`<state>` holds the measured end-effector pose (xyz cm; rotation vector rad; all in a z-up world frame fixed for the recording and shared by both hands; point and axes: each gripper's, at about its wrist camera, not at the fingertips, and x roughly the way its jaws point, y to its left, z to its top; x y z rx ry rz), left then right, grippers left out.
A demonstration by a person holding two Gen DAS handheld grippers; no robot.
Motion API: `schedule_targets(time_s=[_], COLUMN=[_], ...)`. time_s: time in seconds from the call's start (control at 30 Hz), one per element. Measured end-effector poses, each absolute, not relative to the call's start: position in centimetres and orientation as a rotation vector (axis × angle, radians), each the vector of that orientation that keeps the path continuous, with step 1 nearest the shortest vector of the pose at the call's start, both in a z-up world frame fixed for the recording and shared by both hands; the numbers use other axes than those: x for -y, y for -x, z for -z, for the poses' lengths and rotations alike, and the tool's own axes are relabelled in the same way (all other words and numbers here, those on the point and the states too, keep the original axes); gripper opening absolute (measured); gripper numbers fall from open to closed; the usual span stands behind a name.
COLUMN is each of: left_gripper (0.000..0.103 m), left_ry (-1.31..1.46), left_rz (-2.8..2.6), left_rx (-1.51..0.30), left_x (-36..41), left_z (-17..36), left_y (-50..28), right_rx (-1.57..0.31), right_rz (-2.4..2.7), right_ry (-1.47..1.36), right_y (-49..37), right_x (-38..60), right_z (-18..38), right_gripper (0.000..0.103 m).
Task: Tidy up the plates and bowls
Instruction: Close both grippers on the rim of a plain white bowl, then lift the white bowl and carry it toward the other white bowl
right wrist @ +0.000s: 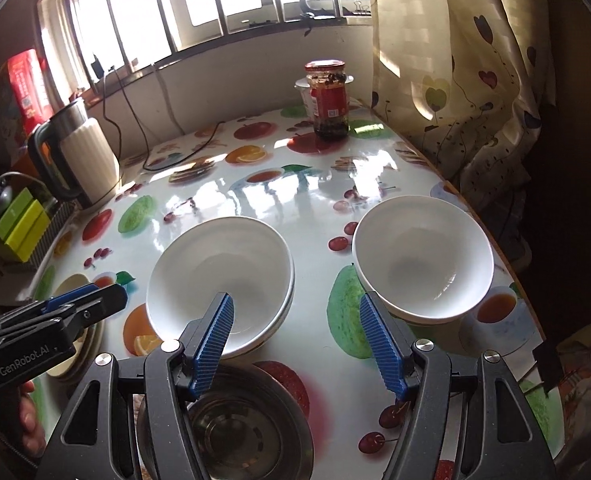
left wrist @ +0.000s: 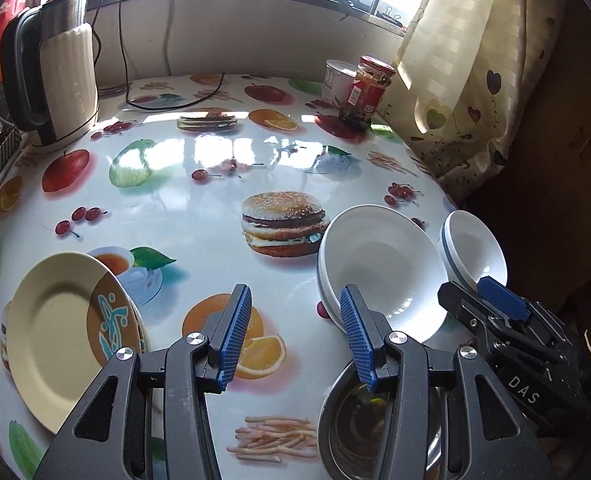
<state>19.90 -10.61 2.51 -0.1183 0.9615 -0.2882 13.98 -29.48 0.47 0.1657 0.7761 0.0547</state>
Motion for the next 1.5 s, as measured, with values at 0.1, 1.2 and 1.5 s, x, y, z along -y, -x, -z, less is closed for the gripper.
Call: schedule_targets(time_s=[0.1,1.2,1.5], left_gripper=[0.048,0.014,0.010], left_ry=[0.096,0.059,0.042], left_rz=[0.288,0.302,0.297], left_rx=[-0.965,-0.980,-0.966], left_x=[11.3,13.5,13.7], left_z=[-2.2,-0.7,-0.7], left_y=[-20.4,-22.4,-22.4], right_rx=[-0.789,-0.821,-0.822], right_rz=[-0.078,-0.129,-0.128], right_ry=[-0.165,-0.158,-0.157], right_y=[-14.7,-17.3,-17.4], right_x=[29.3,28.4,28.4], right_z=[-0.1,1.5,1.4], right_gripper=[0.066,0.015,0.014])
